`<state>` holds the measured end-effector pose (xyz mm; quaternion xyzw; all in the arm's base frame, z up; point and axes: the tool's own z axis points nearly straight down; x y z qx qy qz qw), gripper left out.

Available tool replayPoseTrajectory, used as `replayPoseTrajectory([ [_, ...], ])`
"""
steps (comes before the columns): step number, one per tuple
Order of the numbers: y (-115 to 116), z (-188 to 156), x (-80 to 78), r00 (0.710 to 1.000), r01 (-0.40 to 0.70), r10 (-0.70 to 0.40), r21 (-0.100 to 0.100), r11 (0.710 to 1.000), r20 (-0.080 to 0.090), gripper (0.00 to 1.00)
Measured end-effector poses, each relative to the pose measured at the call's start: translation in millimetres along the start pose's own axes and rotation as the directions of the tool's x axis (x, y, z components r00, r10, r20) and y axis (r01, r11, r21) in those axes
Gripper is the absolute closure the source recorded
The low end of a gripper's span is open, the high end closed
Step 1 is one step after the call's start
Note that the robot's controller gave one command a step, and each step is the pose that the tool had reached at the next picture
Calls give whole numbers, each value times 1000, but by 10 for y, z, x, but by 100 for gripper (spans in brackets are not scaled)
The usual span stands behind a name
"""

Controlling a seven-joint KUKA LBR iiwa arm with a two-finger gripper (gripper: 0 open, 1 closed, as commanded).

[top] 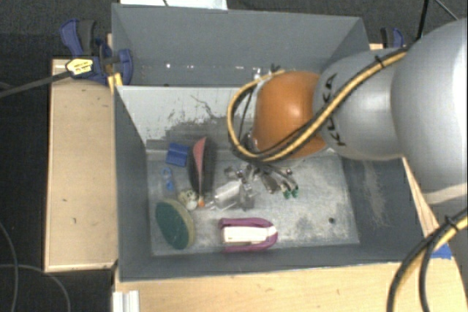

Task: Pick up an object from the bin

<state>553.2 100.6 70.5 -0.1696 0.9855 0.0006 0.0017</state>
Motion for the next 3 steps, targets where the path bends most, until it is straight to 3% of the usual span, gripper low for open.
replayPoseTrajectory([
  [1, 109, -1222, 262, 998, 61, -61, 2, 998, 7, 100],
  [2, -209, -859, 192, 973, 233, -233, -1, 973, -4, 100],
  [3, -188, -1660, 61, 976, 216, -216, 4, 976, 8, 100],
])
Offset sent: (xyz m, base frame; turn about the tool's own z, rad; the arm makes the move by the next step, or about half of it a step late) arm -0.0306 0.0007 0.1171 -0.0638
